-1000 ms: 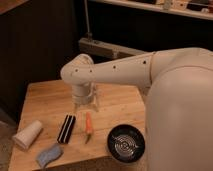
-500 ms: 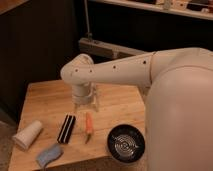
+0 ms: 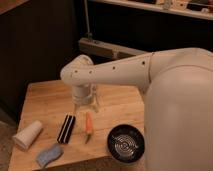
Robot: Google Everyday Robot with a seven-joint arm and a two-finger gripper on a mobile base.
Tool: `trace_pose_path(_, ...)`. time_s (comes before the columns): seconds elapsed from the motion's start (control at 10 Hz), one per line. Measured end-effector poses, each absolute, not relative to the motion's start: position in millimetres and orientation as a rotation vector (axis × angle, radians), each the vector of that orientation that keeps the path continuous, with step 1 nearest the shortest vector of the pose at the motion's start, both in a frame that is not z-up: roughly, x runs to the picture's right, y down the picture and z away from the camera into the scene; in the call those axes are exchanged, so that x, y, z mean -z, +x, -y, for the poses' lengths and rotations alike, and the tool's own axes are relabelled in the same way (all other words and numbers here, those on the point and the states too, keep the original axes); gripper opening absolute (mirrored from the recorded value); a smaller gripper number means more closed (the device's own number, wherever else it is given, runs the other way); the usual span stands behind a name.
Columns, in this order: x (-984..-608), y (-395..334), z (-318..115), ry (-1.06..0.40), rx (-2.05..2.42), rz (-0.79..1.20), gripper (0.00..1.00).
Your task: Place the pepper in the ceramic bowl
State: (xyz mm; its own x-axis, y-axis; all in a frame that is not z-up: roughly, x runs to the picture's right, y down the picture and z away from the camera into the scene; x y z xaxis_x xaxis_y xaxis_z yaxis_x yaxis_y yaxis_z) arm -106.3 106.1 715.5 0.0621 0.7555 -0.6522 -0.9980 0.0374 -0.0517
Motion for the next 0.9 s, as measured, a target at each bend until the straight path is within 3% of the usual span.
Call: trace_pose_path(0.9, -797.2, -106.4, -192.6, -0.546, -1.420, -0.455, 0.65)
